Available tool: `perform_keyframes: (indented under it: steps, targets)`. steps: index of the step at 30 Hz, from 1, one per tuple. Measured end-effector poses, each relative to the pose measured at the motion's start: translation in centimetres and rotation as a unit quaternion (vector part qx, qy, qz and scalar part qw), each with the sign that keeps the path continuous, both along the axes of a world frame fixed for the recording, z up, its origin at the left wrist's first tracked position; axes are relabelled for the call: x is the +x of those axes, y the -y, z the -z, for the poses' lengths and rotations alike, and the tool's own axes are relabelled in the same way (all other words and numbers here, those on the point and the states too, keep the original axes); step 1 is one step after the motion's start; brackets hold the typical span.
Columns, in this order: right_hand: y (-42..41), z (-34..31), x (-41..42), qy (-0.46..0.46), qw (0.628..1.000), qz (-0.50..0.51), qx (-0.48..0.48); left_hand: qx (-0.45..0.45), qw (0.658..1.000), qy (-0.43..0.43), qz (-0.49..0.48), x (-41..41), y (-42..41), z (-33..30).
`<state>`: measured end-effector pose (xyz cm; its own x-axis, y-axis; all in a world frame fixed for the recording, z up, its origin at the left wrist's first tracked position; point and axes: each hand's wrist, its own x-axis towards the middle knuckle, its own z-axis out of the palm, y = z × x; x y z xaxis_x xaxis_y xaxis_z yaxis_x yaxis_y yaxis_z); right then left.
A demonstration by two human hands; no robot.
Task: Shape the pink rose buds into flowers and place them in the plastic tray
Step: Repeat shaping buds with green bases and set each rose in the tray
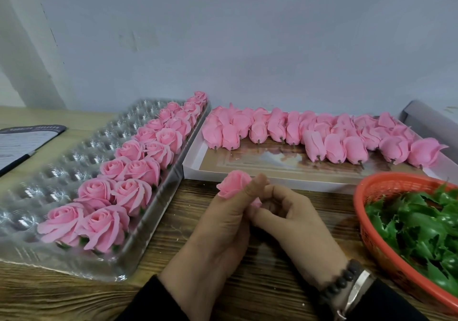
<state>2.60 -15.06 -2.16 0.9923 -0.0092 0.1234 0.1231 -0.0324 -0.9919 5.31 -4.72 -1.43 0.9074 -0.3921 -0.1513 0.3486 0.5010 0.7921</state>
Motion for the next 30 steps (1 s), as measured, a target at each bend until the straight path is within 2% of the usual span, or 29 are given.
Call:
perform_keyframes:
  steps: [5, 8, 11, 16, 23, 30]
  targets:
    - [0.17, -0.16, -0.23, -0.031, 0.995, -0.059, 0.073, 0.007, 1.0, 0.001, -0.019, 0.09, 0.19, -0.09]
    - [0.24, -0.05, -0.17, 0.013, 0.998, 0.0, 0.067, 0.023, 0.997, 0.041, -0.064, -0.03, 0.02, -0.28]
    - [0.52, -0.26, -0.24, 0.076, 0.993, 0.09, 0.013, 0.114, 0.981, 0.091, -0.132, -0.19, -0.31, -0.47]
    - [0.09, -0.65, -0.69, 0.115, 0.99, 0.079, -0.034, 0.221, 0.949, 0.178, -0.14, -0.09, -0.08, -0.58]
    - [-0.08, -0.75, -0.72, 0.101, 0.992, 0.044, -0.066, 0.172, 0.961, 0.197, -0.086, -0.36, 0.47, -0.36]
    - [0.04, -0.82, -0.82, 0.126, 0.989, 0.077, -0.028, 0.167, 0.963, 0.196, -0.081, -0.31, 0.38, -0.26]
